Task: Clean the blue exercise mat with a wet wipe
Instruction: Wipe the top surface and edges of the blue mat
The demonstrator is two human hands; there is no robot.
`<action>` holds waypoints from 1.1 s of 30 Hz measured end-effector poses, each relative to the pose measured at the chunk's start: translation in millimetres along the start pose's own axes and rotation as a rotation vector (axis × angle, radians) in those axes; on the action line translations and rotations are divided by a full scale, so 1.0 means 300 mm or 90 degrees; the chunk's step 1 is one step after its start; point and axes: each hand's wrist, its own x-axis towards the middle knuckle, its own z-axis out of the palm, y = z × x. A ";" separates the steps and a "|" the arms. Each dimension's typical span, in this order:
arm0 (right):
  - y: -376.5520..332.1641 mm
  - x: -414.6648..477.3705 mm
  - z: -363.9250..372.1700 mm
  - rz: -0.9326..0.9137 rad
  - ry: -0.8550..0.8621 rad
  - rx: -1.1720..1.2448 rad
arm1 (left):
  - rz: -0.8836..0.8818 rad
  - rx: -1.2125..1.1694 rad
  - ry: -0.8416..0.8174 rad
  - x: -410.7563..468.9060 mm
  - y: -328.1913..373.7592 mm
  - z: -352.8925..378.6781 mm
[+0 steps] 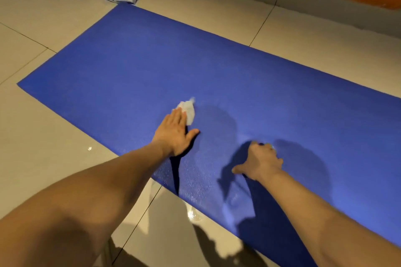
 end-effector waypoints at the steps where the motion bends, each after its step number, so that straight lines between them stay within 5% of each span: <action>1: 0.011 0.019 -0.027 0.008 0.021 0.015 | -0.041 -0.010 0.000 0.015 -0.014 -0.011; 5: 0.053 0.070 -0.036 0.039 0.007 -0.078 | -0.069 -0.055 0.019 0.032 0.049 0.005; 12: 0.032 0.092 -0.028 0.051 0.001 -0.132 | 0.285 0.061 -0.007 0.010 0.127 0.047; 18: -0.010 0.111 -0.039 0.075 -0.008 -0.148 | 0.054 0.035 0.011 0.201 -0.106 -0.088; 22: 0.002 0.105 -0.029 0.066 0.009 -0.144 | -0.008 -0.017 0.009 0.206 -0.047 -0.077; 30: 0.017 0.097 -0.039 0.046 0.016 -0.145 | 0.294 0.023 0.029 0.028 0.173 0.064; 33: 0.021 0.094 -0.038 0.040 0.029 -0.149 | 0.277 0.111 0.017 0.077 0.094 0.027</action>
